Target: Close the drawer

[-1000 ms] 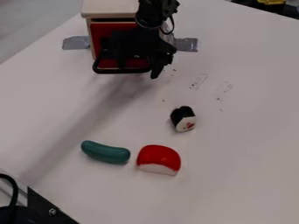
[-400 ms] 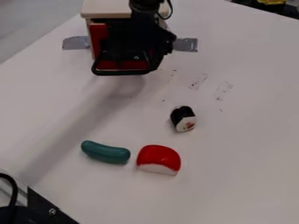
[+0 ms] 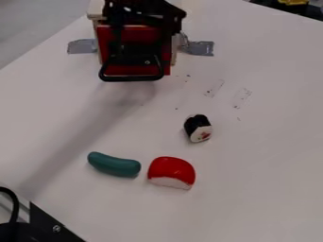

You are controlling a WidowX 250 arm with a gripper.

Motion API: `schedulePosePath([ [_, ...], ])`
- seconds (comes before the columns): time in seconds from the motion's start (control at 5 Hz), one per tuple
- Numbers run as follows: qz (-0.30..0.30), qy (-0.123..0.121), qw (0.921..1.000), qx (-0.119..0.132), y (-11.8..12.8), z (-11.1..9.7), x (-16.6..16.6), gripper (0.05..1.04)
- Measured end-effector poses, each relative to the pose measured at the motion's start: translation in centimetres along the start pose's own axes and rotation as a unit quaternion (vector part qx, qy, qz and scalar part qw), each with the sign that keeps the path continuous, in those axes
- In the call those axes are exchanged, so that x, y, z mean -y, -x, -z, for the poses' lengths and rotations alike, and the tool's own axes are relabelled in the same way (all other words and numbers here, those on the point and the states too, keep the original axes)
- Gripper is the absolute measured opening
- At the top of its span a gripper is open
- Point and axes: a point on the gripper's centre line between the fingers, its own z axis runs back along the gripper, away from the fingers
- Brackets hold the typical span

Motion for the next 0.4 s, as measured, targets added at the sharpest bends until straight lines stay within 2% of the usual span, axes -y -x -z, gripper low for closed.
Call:
schedulePosePath([
  [0.4, 0.0, -0.035, 0.9993, 0.015, 1.01, -1.22, -2.03, 1.001],
])
